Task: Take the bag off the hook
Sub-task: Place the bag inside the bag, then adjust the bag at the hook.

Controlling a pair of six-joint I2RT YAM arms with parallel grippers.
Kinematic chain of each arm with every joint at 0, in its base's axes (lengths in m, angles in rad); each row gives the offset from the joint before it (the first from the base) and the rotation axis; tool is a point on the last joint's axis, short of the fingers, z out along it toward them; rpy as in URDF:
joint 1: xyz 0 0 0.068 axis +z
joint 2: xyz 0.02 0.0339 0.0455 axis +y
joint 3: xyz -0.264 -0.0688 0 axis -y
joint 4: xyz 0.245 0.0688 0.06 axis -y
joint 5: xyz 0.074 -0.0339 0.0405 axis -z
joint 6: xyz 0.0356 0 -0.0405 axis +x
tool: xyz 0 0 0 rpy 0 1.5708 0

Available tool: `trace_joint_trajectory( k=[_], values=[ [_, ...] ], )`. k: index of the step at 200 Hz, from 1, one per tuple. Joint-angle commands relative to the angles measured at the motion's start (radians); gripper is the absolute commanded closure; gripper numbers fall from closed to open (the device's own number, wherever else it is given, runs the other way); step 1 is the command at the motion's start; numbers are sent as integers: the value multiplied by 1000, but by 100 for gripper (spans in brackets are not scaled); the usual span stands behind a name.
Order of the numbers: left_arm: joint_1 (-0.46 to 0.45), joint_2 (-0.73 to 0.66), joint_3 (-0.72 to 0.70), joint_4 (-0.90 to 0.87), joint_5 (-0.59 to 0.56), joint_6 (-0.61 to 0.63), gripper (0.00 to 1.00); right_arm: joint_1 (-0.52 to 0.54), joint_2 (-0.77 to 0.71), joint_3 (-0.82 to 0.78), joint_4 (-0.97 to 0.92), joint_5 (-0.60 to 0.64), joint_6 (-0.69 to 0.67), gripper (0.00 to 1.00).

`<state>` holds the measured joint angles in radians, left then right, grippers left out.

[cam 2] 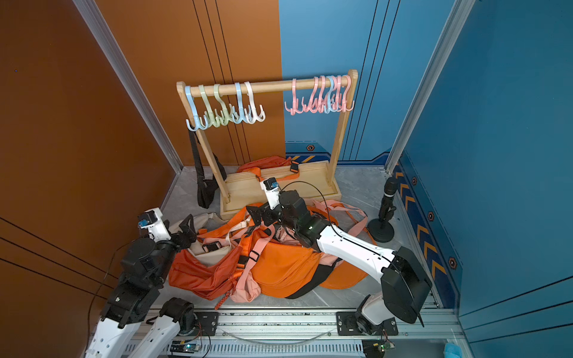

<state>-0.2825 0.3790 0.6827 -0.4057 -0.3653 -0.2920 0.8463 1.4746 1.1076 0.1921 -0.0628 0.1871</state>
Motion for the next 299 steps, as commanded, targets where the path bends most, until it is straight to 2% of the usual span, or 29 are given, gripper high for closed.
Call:
trace_joint_trajectory(
  k=[1, 36, 77, 104, 132, 157, 191, 221, 265, 299],
  values=[
    [-1, -58, 31, -136, -26, 56, 18, 32, -41, 9, -70, 49, -47, 0],
    [-1, -120, 29, -180, -21, 95, 22, 69, -67, -8, -71, 68, -63, 0],
    [-1, -65, 49, -46, 96, 150, 33, 74, -64, -7, -58, 67, -73, 0],
    [5, 62, 92, 44, 138, 167, 34, 70, -44, 17, -51, 49, -75, 0],
    [29, 215, 136, 165, 196, 186, 32, 55, -29, 19, -27, 27, -61, 0],
    [98, 330, 139, 369, 307, 173, 32, 45, -23, 18, -10, 1, -42, 0],
    [220, 535, 247, 509, 458, 93, 33, 37, -11, 25, -13, -25, -43, 0],
    [248, 675, 311, 638, 511, 104, 37, 26, 11, 29, -7, -55, -27, 0],
    [269, 871, 447, 675, 579, 129, 39, 15, 25, 47, -34, -71, -34, 0],
    [276, 943, 500, 684, 590, 148, 47, -13, 24, 47, -33, -83, -29, 0]
  ],
)
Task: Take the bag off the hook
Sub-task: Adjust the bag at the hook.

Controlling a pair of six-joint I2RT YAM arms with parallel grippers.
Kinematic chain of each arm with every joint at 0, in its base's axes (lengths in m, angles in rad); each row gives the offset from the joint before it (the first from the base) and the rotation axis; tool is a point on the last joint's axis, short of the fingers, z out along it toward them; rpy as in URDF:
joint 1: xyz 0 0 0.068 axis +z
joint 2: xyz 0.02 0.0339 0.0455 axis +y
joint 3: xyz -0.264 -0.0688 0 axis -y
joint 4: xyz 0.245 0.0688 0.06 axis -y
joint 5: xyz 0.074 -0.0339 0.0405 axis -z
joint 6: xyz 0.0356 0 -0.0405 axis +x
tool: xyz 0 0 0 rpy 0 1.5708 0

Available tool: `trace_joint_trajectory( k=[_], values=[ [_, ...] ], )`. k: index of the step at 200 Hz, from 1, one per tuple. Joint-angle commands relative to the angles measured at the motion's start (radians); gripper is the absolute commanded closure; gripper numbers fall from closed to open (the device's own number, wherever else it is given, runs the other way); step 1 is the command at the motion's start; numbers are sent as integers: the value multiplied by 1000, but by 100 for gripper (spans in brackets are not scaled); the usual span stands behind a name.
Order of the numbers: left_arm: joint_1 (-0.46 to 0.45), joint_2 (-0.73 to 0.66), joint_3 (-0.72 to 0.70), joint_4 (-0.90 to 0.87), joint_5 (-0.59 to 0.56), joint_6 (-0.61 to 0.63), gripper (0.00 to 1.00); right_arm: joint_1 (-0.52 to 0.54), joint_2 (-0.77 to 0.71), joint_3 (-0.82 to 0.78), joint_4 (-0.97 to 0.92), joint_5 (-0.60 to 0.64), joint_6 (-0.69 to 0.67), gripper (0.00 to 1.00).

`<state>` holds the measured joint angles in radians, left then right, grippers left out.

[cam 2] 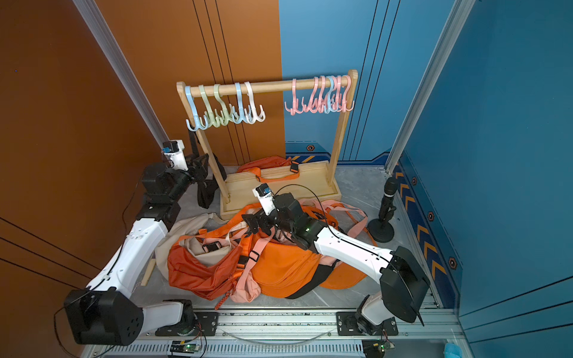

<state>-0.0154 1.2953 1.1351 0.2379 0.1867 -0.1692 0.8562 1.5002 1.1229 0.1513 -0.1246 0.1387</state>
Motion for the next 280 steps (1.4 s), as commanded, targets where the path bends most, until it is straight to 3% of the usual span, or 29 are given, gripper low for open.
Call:
trace_joint_trajectory(
  k=[1, 43, 68, 101, 156, 217, 280],
  values=[
    [10, 29, 47, 43, 39, 26, 47, -24, -1, 32, 8, -22, 20, 0],
    [38, 56, 77, 45, 34, 40, 57, -42, 8, 37, 9, -36, 32, 0],
    [51, 54, 74, 45, 53, 37, 72, -44, 16, 43, 13, -42, 39, 0],
    [51, 39, 63, 45, 75, 36, 100, -45, 23, 52, 15, -50, 46, 0],
    [4, -3, 54, 43, 102, 47, 100, -45, 12, 55, 8, -45, 45, 0],
    [-196, 8, 151, -46, 43, 94, 100, -99, -18, 47, 10, -63, 91, 0],
    [-352, 141, 278, -67, -27, 112, 100, -183, -72, 39, -27, -55, 136, 0]
  ],
)
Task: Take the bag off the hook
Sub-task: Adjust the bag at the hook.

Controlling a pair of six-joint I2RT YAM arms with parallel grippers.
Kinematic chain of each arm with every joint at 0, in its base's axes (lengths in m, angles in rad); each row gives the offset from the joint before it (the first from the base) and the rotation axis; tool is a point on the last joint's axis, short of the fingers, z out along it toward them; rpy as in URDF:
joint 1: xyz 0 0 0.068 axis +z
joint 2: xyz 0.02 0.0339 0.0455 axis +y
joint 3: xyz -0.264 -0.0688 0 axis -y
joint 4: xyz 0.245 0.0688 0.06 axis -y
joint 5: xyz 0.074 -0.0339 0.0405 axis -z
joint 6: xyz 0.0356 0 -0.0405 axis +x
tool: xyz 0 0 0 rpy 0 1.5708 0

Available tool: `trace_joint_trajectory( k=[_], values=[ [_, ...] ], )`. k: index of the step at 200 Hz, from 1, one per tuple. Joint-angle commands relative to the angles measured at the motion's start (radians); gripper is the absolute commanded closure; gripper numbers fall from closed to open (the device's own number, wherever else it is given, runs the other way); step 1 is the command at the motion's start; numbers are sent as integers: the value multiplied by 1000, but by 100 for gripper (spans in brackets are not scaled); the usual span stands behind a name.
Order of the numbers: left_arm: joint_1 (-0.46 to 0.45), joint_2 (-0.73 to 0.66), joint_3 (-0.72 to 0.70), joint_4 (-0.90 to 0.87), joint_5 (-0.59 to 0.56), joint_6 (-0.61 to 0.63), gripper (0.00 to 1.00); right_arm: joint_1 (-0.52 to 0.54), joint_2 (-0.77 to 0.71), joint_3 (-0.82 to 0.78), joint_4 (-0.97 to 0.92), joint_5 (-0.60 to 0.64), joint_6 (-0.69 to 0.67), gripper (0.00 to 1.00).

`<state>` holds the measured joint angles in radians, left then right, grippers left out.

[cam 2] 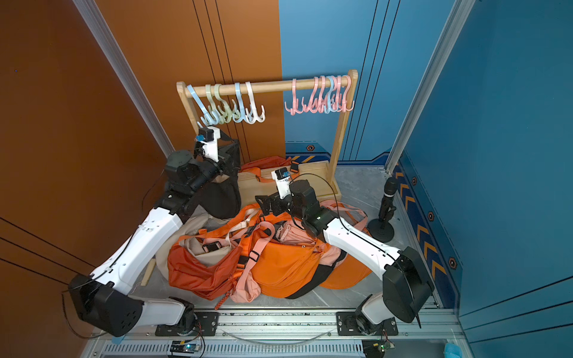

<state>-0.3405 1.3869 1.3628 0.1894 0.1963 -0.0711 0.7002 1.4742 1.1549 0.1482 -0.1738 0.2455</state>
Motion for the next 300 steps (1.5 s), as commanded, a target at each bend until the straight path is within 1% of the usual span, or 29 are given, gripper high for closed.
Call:
trace_joint_trajectory(
  k=[1, 27, 61, 68, 90, 103, 110, 118, 151, 156, 163, 167, 171, 179, 182, 187, 190, 205, 209, 226, 234, 262, 284, 287, 300],
  values=[
    [-27, 53, 52, -20, -37, 14, 100, -28, -47, 8, -25, -6, 29, 0],
    [-56, 98, 47, -18, -55, 16, 100, -37, -56, 7, -47, -3, 28, 0],
    [-61, 109, -29, 7, -85, -3, 99, -41, -55, 17, -66, 1, 19, 0],
    [-61, 104, -42, 10, -91, -8, 95, -41, -51, 23, -69, 2, 16, 0],
    [-61, 71, -85, 14, -90, -14, 74, -44, -37, 55, -84, 0, 9, 0],
    [-61, 43, -117, 14, -91, -12, 54, -44, -24, 80, -94, -3, 6, 0],
    [-61, 26, -136, 14, -94, -13, 47, -45, -19, 94, -97, -5, 3, 0],
    [-61, 7, -159, 15, -103, -16, 43, -44, -8, 113, -102, -7, 2, 0],
    [-63, -91, -287, 26, -127, -39, 33, -47, 49, 211, -141, -25, -17, 0],
    [-63, -109, -308, 26, -131, -43, 29, -46, 58, 225, -149, -25, -22, 0],
    [-63, -140, -325, 27, -143, -46, 28, -46, 70, 246, -156, -27, -25, 0],
    [-64, -158, -364, 27, -151, -49, 28, -46, 76, 256, -159, -27, -29, 0],
    [-64, -177, -383, 27, -159, -51, 22, -46, 81, 268, -162, -29, -30, 0],
    [-66, -216, -411, 26, -178, -56, 21, -45, 95, 290, -170, -32, -35, 0],
    [-65, -232, -421, 25, -186, -60, 16, -46, 98, 299, -174, -33, -36, 0],
    [-66, -255, -439, 24, -198, -64, 15, -46, 108, 315, -179, -36, -40, 0],
    [-65, -275, -448, 23, -206, -68, 9, -46, 113, 324, -183, -37, -42, 0],
    [-63, -356, -479, -8, -258, -83, 1, -44, 146, 376, -205, -54, -51, 0],
    [-62, -378, -483, -28, -280, -90, 2, -42, 156, 395, -213, -59, -53, 0],
    [-49, -468, -489, -141, -385, -135, 2, -32, 210, 472, -255, -74, -76, 0],
    [-42, -508, -497, -180, -412, -146, 2, -28, 240, 512, -277, -82, -86, 0],
    [-15, -647, -537, -288, -419, -141, 2, -10, 337, 634, -319, -98, -97, 0],
    [-3, -728, -564, -369, -428, -136, 2, -5, 420, 776, -367, -97, -119, 0],
    [-2, -738, -569, -404, -429, -135, 2, 21, 432, 795, -376, -97, -125, 0],
    [5, -782, -591, -448, -435, -132, 2, 37, 482, 869, -407, -97, -147, 0]
  ],
)
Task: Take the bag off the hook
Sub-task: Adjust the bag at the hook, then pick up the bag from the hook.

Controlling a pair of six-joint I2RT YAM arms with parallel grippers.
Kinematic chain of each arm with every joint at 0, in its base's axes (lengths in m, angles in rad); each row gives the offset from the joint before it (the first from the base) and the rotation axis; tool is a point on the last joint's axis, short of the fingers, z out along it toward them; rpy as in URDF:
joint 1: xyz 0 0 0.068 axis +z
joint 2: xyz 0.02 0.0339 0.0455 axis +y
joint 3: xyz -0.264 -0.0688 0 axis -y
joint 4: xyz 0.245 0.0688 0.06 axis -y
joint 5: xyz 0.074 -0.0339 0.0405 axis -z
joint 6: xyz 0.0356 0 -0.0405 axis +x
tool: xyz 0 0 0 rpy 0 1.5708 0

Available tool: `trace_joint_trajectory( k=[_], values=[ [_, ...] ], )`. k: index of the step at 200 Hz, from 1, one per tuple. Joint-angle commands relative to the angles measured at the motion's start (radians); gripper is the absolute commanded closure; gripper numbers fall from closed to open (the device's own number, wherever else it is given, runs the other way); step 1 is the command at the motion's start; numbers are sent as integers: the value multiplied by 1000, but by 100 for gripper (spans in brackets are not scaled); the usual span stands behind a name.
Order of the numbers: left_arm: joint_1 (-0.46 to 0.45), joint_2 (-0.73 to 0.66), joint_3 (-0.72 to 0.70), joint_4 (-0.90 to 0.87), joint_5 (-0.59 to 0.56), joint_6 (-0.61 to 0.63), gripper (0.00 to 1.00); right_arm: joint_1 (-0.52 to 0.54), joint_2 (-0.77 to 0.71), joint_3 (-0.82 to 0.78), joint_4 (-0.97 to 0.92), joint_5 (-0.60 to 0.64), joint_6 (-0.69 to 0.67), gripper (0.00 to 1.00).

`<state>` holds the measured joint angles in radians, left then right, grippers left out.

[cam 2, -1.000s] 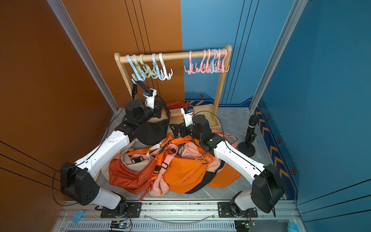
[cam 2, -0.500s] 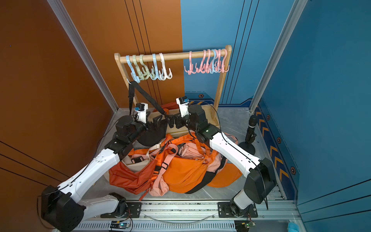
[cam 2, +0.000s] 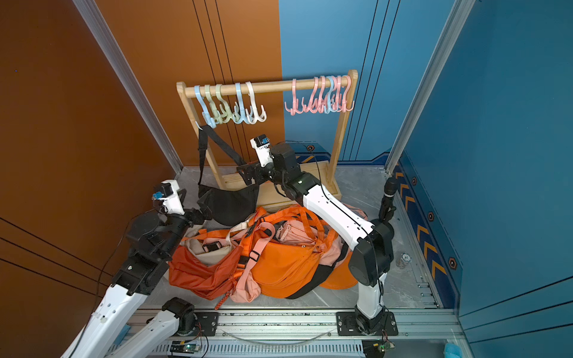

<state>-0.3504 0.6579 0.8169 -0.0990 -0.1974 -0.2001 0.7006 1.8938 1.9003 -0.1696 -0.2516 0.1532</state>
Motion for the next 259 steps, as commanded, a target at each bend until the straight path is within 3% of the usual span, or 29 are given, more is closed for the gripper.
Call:
trace_joint_trajectory(
  k=[1, 48, 106, 117, 136, 187, 259],
  values=[
    [15, -57, -48, -162, -42, -4, 2, 36, 67, 129, -91, -18, -55, 0],
    [36, -176, -114, -231, -53, -3, 2, 49, 253, 377, -168, 13, -100, 0],
    [57, -222, -132, -269, -39, 1, 2, 47, 361, 474, -130, 10, -120, 6],
    [61, -219, -129, -272, -34, 4, 2, 45, 373, 485, -119, 8, -117, 12],
    [69, -212, -119, -273, -33, 8, 2, 43, 383, 485, -91, 0, -111, 31],
    [93, -147, -82, -229, -16, 16, 2, 34, 375, 478, -74, -8, -99, 100],
    [179, 127, -4, -59, 3, 99, 2, 9, 269, 309, 14, -38, -79, 100]
  ],
)
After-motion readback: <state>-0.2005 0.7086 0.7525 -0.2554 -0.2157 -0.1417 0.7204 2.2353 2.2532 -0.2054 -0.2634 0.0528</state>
